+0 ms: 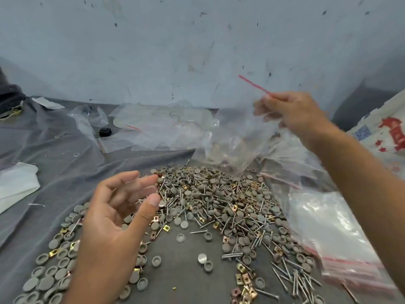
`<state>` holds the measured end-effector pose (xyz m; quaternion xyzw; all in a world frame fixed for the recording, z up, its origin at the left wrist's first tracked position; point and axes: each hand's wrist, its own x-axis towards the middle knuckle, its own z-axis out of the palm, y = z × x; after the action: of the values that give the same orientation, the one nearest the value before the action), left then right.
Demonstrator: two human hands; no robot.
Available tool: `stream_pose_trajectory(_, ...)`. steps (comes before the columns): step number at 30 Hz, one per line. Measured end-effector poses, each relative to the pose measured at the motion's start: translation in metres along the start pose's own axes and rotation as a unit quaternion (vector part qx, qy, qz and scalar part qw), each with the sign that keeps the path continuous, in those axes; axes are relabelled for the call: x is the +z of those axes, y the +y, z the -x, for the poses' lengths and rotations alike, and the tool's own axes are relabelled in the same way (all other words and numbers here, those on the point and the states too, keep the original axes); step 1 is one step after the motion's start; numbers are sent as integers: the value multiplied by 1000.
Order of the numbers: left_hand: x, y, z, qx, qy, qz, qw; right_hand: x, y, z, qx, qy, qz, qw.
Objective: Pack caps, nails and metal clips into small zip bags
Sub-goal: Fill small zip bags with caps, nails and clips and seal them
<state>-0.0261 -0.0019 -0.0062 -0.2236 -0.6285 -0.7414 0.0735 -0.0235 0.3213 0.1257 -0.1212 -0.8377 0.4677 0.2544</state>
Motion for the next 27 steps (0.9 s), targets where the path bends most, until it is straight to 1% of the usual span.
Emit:
stream_pose_trajectory(1, 0, 0, 0, 1, -2, -1, 1000, -14, 4, -16, 19, 65, -18, 998)
stream_pose_trajectory(3, 1, 0, 2, 1, -5, -6, 1000, -40, 19, -39, 82, 182, -65, 978)
stream_pose_trajectory(4, 2, 0, 3, 1, -9, -13, 1000, -53, 30, -45, 128, 212, -91, 965)
stream_pose_trajectory(5, 3, 1, 4, 3, -13, -21, 1000, -63, 44, -45, 179, 214, -107, 954)
stream_pose_trajectory(6, 3, 1, 5, 5, -17, -30, 999, -70, 62, -41, 229, 197, -97, 948)
stream_pose_trajectory(7, 3, 2, 6, 8, -20, -37, 999, -75, 82, -34, 271, 171, -44, 946)
stream_pose_trajectory(8, 4, 2, 6, 9, -20, -42, 999, -78, 102, -23, 290, 145, 52, 945)
stream_pose_trajectory(9, 4, 3, 7, 8, -20, -42, 999, -80, 117, -7, 278, 127, 160, 939)
stream_pose_trajectory(10, 5, 4, 7, 7, -19, -39, 999, -82, 126, 13, 244, 101, 240, 934)
stream_pose_trajectory(11, 5, 5, 7, 5, -18, -36, 999, -82, 130, 36, 205, 51, 278, 937)
stream_pose_trajectory(12, 5, 6, 6, 3, -18, -33, 999, -82, 131, 60, 174, -22, 295, 939)
stream_pose_trajectory(13, 6, 6, 6, 0, -18, -32, 999, -81, 129, 86, 158, -108, 314, 930)
stream_pose_trajectory(14, 6, 5, 5, -1, -18, -33, 999, -82, 129, 109, 150, -180, 343, 910)
stream_pose_trajectory(15, 7, 5, 5, -3, -19, -37, 999, -85, 133, 129, 144, -221, 382, 886)
stream_pose_trajectory(16, 8, 4, 5, -5, -21, -41, 999, -89, 139, 146, 137, -235, 417, 868)
stream_pose_trajectory(17, 9, 4, 6, -8, -23, -43, 999, -91, 143, 159, 129, -229, 435, 861)
stream_pose_trajectory(18, 10, 3, 6, -7, -24, -43, 999, -90, 144, 166, 129, -214, 433, 866)
stream_pose_trajectory(21, 15, 4, 10, -16, -38, -45, 998, -88, 147, 175, 123, -132, 371, 911)
stream_pose_trajectory(24, 15, 5, 12, -20, -49, -62, 997, -88, 129, 174, 109, -65, 349, 928)
stream_pose_trajectory(25, 15, 5, 12, -22, -53, -67, 996, -86, 119, 172, 98, -28, 333, 937)
stream_pose_trajectory(27, 16, 6, 13, -29, -60, -79, 995, -74, 93, 170, 73, 56, 238, 967)
